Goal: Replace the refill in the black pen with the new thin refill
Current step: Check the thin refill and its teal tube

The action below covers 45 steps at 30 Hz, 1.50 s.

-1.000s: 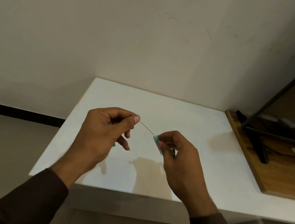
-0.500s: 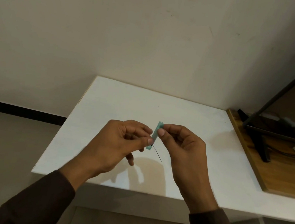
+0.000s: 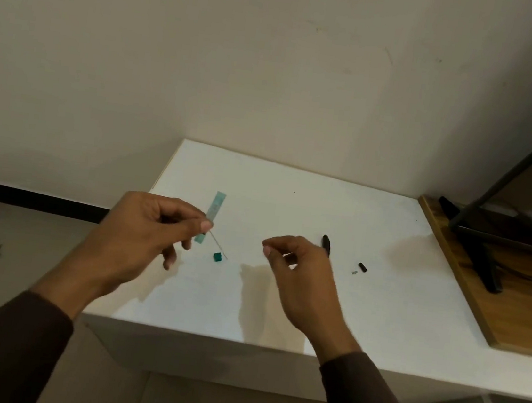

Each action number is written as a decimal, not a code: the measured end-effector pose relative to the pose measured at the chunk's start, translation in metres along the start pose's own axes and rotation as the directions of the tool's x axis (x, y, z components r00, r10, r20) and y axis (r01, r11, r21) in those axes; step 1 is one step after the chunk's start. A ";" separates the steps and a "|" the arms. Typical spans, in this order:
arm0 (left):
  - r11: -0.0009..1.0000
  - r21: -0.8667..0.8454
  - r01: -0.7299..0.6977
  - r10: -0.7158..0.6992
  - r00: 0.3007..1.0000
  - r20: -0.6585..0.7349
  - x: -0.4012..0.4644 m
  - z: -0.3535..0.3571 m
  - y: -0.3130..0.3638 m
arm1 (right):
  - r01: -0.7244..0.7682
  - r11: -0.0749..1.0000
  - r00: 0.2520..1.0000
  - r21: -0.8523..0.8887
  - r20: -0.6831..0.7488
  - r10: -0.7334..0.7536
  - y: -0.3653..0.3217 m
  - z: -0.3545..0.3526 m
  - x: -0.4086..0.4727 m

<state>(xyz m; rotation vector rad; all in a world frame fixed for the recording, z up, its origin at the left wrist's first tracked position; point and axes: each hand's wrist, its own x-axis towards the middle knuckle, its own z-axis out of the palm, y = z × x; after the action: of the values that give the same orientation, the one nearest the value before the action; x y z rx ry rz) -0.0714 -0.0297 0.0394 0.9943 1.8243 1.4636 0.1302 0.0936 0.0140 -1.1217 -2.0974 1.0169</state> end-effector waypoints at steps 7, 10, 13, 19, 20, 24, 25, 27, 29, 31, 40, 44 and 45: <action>0.998 0.047 0.043 -0.041 0.998 -0.046 0.000 -0.020 -0.013 | 0.204 0.913 0.971 -0.352 0.194 -0.142 -0.004 0.054 0.012; 0.998 0.034 0.057 -0.056 0.997 -0.051 0.001 -0.021 -0.016 | 0.241 0.896 0.963 -0.373 0.206 -0.174 -0.003 0.066 0.015; 0.997 0.025 0.068 -0.066 0.997 -0.044 0.002 -0.022 -0.016 | 0.246 0.883 0.962 -0.399 0.210 -0.173 -0.002 0.073 0.019; 0.998 0.023 0.062 -0.061 0.997 -0.040 0.002 -0.020 -0.017 | 0.131 0.958 0.984 -0.256 0.154 -0.093 -0.005 0.066 0.021; 0.998 0.024 0.060 -0.059 0.998 -0.035 0.002 -0.019 -0.016 | 0.074 0.990 0.993 -0.121 0.102 -0.062 -0.008 0.058 0.022; 0.997 0.061 0.039 -0.040 0.999 0.025 0.001 -0.003 -0.013 | -0.035 0.914 0.998 0.404 -0.041 0.056 -0.027 0.016 0.022; 0.996 0.083 0.022 -0.027 0.998 0.048 0.001 0.003 -0.012 | -0.028 0.892 0.997 0.451 -0.050 0.057 -0.031 0.008 0.021; 0.996 0.091 -0.011 0.001 0.995 0.101 0.001 0.015 -0.009 | -0.007 0.873 0.998 0.488 -0.057 0.040 -0.036 -0.003 0.016; 0.997 0.072 -0.030 0.019 0.988 0.156 0.000 0.026 -0.006 | 0.000 0.867 0.998 0.499 -0.051 0.029 -0.038 -0.009 0.012; 0.999 0.024 -0.039 0.033 0.979 0.203 0.000 0.034 -0.003 | -0.013 0.866 0.999 0.500 -0.031 0.033 -0.036 -0.015 0.009; 0.997 -0.031 -0.064 0.069 0.974 0.217 0.000 0.044 -0.002 | -0.032 0.897 0.999 0.440 -0.009 0.040 -0.028 -0.025 0.009; 0.997 -0.044 -0.061 0.069 0.975 0.209 0.000 0.045 -0.002 | -0.037 0.908 0.999 0.418 -0.008 0.044 -0.025 -0.026 0.009; 0.997 -0.045 -0.061 0.069 0.976 0.206 0.001 0.045 -0.002 | -0.038 0.909 0.999 0.415 -0.004 0.043 -0.025 -0.026 0.009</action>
<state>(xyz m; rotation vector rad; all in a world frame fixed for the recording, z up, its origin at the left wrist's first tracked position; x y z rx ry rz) -0.0352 -0.0054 0.0272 1.1516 1.6234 1.3714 0.1340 0.1021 0.0506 -0.9516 -1.7361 1.3904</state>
